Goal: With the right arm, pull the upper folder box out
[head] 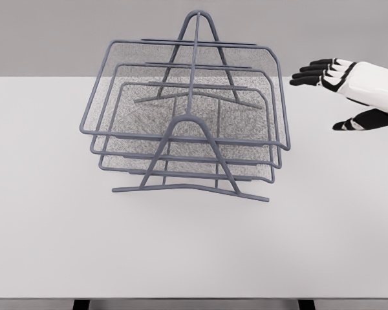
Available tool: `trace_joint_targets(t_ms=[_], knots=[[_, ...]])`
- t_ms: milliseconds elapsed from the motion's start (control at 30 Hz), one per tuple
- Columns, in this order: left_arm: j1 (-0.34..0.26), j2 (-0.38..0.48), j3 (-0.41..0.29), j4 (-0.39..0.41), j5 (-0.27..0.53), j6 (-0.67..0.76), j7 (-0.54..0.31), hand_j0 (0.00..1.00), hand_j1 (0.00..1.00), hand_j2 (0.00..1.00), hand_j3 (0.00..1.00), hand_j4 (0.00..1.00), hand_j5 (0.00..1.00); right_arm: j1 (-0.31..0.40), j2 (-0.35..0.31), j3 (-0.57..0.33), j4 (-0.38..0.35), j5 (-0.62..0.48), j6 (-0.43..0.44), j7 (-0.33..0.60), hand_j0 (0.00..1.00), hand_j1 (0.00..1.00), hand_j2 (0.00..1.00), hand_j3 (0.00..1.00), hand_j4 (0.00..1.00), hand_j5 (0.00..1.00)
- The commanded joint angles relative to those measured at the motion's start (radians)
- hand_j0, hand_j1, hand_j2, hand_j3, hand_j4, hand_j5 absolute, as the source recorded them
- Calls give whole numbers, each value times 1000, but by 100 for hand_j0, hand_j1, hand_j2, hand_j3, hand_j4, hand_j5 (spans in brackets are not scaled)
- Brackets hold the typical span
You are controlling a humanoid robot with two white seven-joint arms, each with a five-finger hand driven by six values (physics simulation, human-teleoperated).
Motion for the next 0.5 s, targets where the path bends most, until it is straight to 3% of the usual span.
trace_joint_targets(t_ms=[0,67,167,200,333,467], knots=[[0,0,0,0,0,0,0,100,100,100,100,100,100,0,-4,-15,2,30,0,2,100,100,100,100,100,100],[0,0,0,0,0,0,0,100,100,100,100,100,100,25,41,-20,2,33,0,2,100,100,100,100,100,100],[0,0,0,0,0,0,0,100,100,100,100,100,100,40,162,-107,51,278,0,16,100,100,100,100,100,100],[0,0,0,0,0,0,0,100,100,100,100,100,100,38,167,-107,78,280,0,85,100,100,100,100,100,100],[0,0,0,0,0,0,0,100,100,100,100,100,100,25,245,-144,284,329,0,89,100,100,100,100,100,100],[0,0,0,0,0,0,0,100,100,100,100,100,100,25,263,-136,283,334,0,129,100,100,100,100,100,100]])
